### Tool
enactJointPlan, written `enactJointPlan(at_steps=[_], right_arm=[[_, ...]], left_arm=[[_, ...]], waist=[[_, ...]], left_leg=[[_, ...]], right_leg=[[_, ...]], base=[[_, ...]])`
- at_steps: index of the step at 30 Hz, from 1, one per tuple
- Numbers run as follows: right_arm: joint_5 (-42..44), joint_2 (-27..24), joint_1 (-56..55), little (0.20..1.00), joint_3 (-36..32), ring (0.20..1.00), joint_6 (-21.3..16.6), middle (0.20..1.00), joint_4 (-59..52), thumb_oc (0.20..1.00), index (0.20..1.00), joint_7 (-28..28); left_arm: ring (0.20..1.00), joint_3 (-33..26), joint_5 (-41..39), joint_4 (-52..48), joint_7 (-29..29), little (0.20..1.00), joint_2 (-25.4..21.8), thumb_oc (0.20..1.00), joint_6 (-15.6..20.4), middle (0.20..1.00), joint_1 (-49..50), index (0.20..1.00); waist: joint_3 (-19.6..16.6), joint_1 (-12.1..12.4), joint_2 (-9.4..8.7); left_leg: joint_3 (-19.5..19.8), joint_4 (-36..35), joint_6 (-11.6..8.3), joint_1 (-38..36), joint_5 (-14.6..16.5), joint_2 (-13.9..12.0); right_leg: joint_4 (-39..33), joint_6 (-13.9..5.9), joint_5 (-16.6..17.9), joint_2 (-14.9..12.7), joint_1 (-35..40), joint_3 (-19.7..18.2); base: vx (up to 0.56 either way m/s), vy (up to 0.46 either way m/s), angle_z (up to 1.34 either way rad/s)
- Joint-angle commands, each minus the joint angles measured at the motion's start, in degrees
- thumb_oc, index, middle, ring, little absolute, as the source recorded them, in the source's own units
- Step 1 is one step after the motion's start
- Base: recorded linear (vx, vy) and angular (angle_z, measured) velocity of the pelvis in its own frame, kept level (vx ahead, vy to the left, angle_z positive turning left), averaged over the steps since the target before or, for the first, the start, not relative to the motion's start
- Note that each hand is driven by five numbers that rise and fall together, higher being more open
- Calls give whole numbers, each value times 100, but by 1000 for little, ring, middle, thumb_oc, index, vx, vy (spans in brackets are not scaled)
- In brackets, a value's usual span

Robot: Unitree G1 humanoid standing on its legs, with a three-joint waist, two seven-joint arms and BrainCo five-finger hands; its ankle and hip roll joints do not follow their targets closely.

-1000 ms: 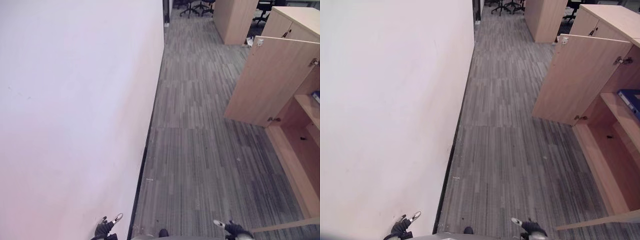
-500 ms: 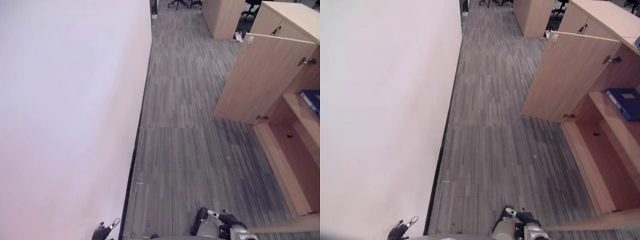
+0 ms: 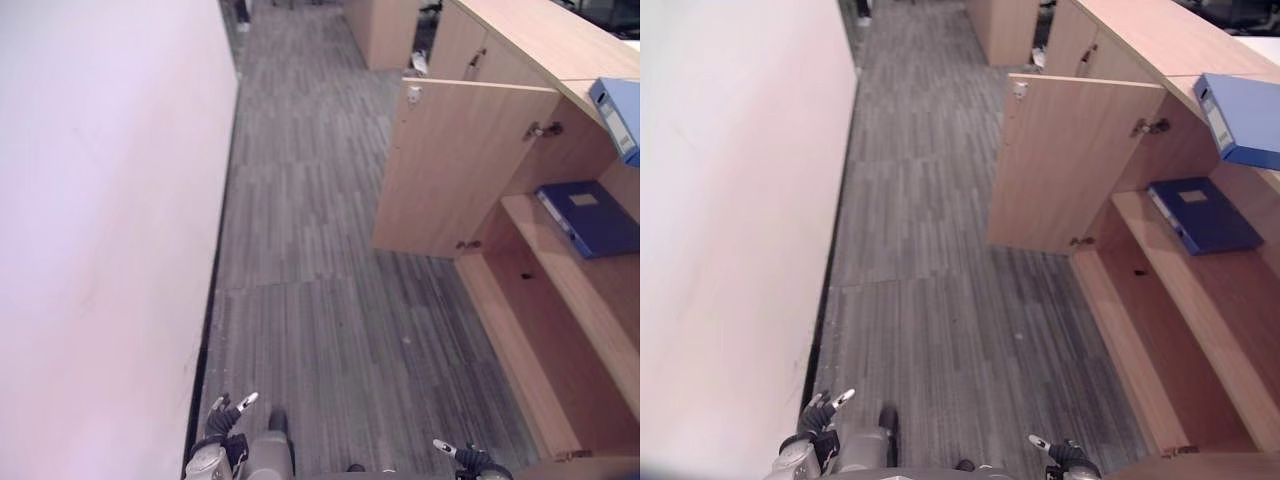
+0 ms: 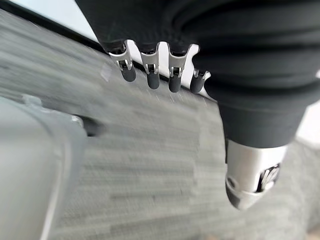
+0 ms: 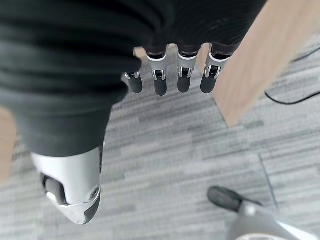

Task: Put the empty folder in the office cabinet

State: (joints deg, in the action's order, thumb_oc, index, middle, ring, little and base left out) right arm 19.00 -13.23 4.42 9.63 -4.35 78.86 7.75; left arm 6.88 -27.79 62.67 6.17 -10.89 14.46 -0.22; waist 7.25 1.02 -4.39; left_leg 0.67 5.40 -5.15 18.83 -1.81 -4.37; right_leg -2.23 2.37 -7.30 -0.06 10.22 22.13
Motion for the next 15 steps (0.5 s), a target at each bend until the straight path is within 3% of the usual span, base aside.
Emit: enactJointPlan(at_steps=[1, 4, 6, 7, 8, 9, 10, 11, 14, 15], right_arm=[[-219, -137, 45, 1000, -65, 1000, -66, 1000, 7, 1000, 1000, 68], [-263, -153, 48, 1000, -84, 1000, -49, 1000, 13, 1000, 1000, 17], [-255, -117, 16, 1000, -162, 1000, -48, 1000, 0, 1000, 1000, -17], [-221, -53, -11, 1000, -216, 1000, -35, 1000, -15, 1000, 1000, -34], [-221, -52, -12, 1000, -216, 1000, -35, 1000, -16, 1000, 1000, -33], [-215, 9, -21, 1000, -238, 1000, -15, 1000, -1, 1000, 1000, -73], [-215, 11, -22, 1000, -238, 1000, -15, 1000, -2, 1000, 1000, -72], [-214, 18, -121, 1000, -218, 1000, 7, 1000, -21, 1000, 1000, -88], [-227, 40, -145, 1000, -176, 1000, 6, 1000, -82, 1000, 1000, -71], [-317, 119, -185, 1000, -66, 1000, -16, 1000, -228, 1000, 1000, -69]], left_arm=[[1000, 178, -82, -144, 25, 1000, -259, 1000, 327, 1000, -163, 1000], [1000, 138, -152, 66, 18, 1000, -203, 1000, 286, 1000, -179, 1000], [1000, 24, -250, 185, -25, 1000, -162, 1000, 264, 1000, -113, 1000], [1000, -10, -196, 412, -40, 1000, -137, 1000, 239, 1000, -83, 1000], [1000, -10, -196, 413, -40, 1000, -138, 1000, 240, 1000, -83, 1000], [1000, 62, 99, 592, -51, 1000, -167, 1000, 192, 1000, -66, 1000], [1000, 63, 99, 592, -51, 1000, -169, 1000, 193, 1000, -66, 1000], [1000, 104, 207, 545, -94, 1000, -244, 1000, 136, 1000, -16, 1000], [1000, 130, 278, 529, -90, 1000, -274, 1000, 105, 1000, 11, 1000], [1000, 102, 414, 594, -92, 1000, -321, 1000, 46, 1000, 28, 1000]], waist=[[111, 310, 142], [11, 371, 265], [-125, 430, 328], [-270, 450, 294], [-272, 461, 287], [-390, 429, 267], [-391, 444, 253], [-393, 340, 236], [-345, 331, 181], [-286, 324, 191]], left_leg=[[493, -519, 130, -500, -106, -219], [1013, -936, 64, -549, -314, -300], [1026, -830, 69, -663, -439, -209], [819, -730, 197, -805, -423, -28], [805, -728, 201, -806, -420, -23], [498, -737, 470, -1087, -256, 282], [479, -736, 477, -1089, -254, 294], [295, -842, 890, -1657, -12, 863], [264, -951, 1007, -1956, 141, 1073], [130, -1002, 1155, -2282, 350, 1234]], right_leg=[[886, -261, -322, -495, -382, -558], [943, -440, -445, -475, -149, -1020], [1059, -580, -440, -615, -57, -1125], [1390, -745, -253, -893, -159, -1161], [1401, -749, -258, -903, -168, -1173], [2133, -902, 170, -1299, -407, -1143], [2158, -910, 158, -1318, -426, -1165], [3751, -933, 1170, -1962, -792, -1130], [4242, -974, 1296, -2186, -862, -1154], [4780, -988, 1324, -2452, -1110, -885]], base=[[393, 118, -94], [438, 222, -133], [571, 450, -97], [428, 394, -65], [538, 561, -57], [270, 304, -48], [622, 809, -29], [354, 514, -13], [326, 408, 34], [238, 318, 27]])
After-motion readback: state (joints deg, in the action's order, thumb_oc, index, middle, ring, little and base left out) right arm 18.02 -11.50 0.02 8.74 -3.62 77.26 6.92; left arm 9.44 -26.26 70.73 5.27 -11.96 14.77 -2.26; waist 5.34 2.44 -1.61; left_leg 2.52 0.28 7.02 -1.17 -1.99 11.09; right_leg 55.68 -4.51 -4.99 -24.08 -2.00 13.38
